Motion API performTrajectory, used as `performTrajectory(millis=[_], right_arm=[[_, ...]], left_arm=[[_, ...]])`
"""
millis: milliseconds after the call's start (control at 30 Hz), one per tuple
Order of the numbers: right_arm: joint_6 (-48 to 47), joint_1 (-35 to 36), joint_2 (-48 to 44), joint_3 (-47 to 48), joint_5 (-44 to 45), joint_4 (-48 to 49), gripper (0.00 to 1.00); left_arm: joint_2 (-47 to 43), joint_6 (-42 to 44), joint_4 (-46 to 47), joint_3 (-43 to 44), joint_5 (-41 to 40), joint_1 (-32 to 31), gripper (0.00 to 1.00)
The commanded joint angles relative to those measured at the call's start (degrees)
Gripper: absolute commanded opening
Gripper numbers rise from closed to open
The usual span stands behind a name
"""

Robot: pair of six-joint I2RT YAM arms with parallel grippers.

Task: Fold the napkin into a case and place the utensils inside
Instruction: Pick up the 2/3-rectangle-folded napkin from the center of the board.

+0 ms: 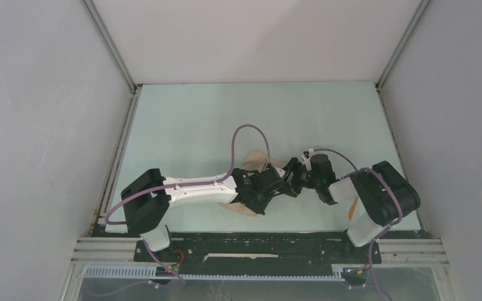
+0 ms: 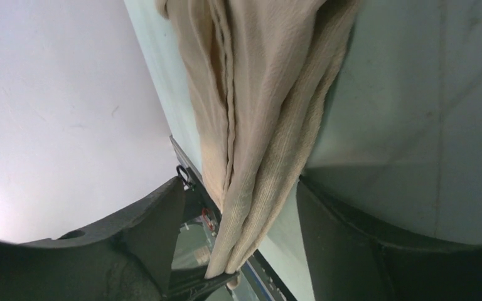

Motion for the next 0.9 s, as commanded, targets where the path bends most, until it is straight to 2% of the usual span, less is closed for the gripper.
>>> performTrajectory(millis=[0, 67, 400, 533, 700, 767, 833, 867], right_arm=[[-0.15, -1.82, 2.68, 0.51, 3.48, 1.92, 0.69], [-1.02, -2.88, 3.15, 0.86, 2.98, 1.60, 0.62], [-2.77, -5.28, 6.04, 2.52, 0.68, 4.02, 0.43], [-3.98, -6.45, 5.85, 3.00, 0.60, 2.85, 0.41], [-5.46, -7.44, 5.87, 3.96, -0.43, 2.04, 0.31], [-6.42, -8.14, 5.59, 4.21, -0.85, 1.13, 0.22], [-7.49, -9.30, 4.80, 4.20, -1.65, 0.40, 0.04], [-8.43, -9.97, 4.31, 4.24, -2.04, -0.65, 0.00]], left_arm=[[-2.60, 0.32, 1.31, -0.62, 1.43, 0.34, 0.00], [-2.69, 0.31, 1.43, -0.56, 1.58, 0.38, 0.00], [-2.01, 0.52, 2.52, 0.15, 3.59, 0.31, 0.00], [-1.92, 0.61, 2.58, 0.24, 3.82, 0.32, 0.00], [-1.54, 0.80, 2.82, 0.57, 4.62, 0.31, 0.00], [-1.29, 0.89, 3.29, 0.73, 5.04, 0.31, 0.00], [-0.78, 0.72, 4.14, 1.17, 6.67, 0.31, 0.00], [-0.35, 0.72, 4.63, 1.70, 7.51, 0.31, 0.00]])
